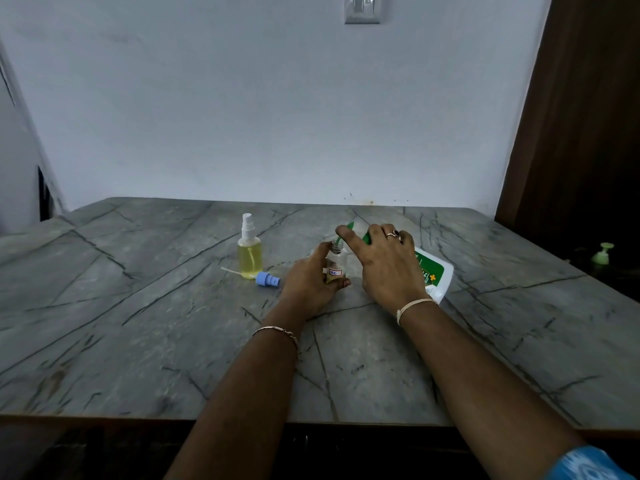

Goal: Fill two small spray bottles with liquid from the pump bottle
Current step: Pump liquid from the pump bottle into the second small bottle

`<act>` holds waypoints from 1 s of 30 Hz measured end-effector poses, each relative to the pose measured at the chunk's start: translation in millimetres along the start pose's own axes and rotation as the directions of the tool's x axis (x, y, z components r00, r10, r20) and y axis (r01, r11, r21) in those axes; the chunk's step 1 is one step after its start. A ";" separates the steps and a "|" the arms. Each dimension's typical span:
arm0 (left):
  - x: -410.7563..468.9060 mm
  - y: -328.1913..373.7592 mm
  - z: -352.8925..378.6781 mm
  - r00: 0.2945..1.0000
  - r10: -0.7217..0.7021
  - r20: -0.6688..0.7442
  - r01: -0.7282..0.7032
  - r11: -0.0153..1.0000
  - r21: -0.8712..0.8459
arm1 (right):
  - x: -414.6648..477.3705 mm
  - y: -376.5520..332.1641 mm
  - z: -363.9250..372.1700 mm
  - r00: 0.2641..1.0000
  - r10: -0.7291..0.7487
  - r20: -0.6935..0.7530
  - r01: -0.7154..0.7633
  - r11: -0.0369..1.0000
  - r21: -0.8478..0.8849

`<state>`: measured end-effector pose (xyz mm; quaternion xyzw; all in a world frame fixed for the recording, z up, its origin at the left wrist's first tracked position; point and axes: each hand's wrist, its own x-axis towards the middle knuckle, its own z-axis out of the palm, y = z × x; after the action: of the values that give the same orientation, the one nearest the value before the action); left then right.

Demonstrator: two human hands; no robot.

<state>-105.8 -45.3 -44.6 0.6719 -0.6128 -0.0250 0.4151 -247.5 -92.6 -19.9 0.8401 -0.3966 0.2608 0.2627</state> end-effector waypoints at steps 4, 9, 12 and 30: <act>0.1 -0.1 -0.2 1.000 0.011 0.006 -0.011 1.000 0.017 | 0.1 0.2 -1.1 1.000 0.007 0.018 -0.007 1.000 0.010; -0.4 -0.6 -0.2 1.000 0.016 -0.001 -0.016 1.000 -0.004 | 4.5 -4.5 -2.7 1.000 0.025 0.005 -0.025 0.998 0.049; -0.6 -1.1 -0.4 1.000 0.018 -0.001 -0.018 1.000 -0.002 | 4.4 -4.2 -2.3 1.000 0.024 0.007 -0.025 0.998 0.060; -1.3 2.0 -1.3 1.000 0.029 0.010 -0.030 0.999 0.029 | 1.7 -1.6 -0.3 1.000 0.025 -0.008 -0.025 0.999 0.032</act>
<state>-107.1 -43.3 -43.2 0.6687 -0.6248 -0.0130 0.4028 -245.3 -92.4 -19.0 0.8381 -0.4016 0.2739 0.2475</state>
